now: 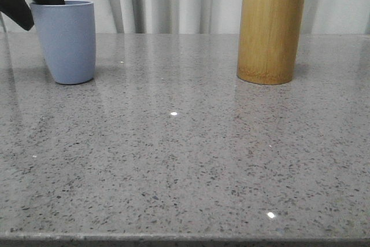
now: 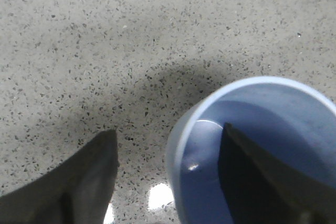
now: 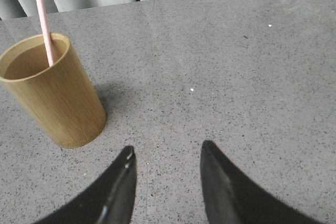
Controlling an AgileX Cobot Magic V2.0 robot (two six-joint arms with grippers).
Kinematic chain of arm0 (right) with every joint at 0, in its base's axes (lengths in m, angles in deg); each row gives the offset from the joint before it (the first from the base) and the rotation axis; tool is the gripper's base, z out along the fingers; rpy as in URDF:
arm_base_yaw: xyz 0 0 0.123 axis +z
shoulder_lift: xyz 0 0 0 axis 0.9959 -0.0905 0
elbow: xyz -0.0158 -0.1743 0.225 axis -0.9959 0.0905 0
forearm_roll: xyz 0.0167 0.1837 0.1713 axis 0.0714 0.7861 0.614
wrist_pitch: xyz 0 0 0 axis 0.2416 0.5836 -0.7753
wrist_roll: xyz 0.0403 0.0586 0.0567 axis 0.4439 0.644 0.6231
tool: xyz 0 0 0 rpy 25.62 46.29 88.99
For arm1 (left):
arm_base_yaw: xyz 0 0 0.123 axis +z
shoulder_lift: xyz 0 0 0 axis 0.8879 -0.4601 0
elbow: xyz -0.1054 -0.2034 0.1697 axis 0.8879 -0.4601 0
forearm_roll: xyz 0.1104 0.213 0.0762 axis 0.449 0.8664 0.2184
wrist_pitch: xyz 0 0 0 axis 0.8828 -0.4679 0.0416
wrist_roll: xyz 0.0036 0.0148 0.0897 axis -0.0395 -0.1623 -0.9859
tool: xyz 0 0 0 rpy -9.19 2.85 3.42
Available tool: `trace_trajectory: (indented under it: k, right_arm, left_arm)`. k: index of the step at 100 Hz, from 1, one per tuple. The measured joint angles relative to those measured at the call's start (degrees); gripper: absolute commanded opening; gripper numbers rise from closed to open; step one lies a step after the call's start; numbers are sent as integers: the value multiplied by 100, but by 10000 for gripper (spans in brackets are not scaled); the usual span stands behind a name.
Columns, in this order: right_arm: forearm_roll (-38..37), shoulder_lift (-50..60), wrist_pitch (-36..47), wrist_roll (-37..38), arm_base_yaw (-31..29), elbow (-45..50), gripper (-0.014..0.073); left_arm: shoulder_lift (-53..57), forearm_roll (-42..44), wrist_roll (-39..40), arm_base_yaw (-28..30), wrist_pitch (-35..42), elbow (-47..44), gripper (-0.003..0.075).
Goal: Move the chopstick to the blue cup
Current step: 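Lower the left gripper into the blue cup rim and grasp it, then carry the blue cup with the left gripper next to the bamboo holder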
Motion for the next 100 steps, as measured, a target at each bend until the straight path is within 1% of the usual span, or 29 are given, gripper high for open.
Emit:
trace_trajectory:
  k: [7, 19, 27, 56, 66, 84, 100]
  right_arm:
    - [0, 0, 0, 0, 0, 0, 317]
    - [0, 0, 0, 0, 0, 0, 317]
    - [0, 0, 0, 0, 0, 0, 317]
    - [0, 0, 0, 0, 0, 0, 317]
    - [0, 0, 0, 0, 0, 0, 317]
    - [0, 0, 0, 0, 0, 0, 317]
    - [0, 0, 0, 0, 0, 0, 317]
  left_arm:
    - [-53, 0, 0, 0, 0, 0, 252]
    - [-131, 0, 0, 0, 0, 0, 75]
    - [-168, -4, 0, 0, 0, 0, -22]
    - [-194, -31, -10, -75, -28, 123, -19]
    - [-194, -31, -10, -317, -28, 328, -19]
    - [-407, -75, -10, -824, -28, 957, -19]
    - [-896, -92, -13, -1157, -314, 1647, -19]
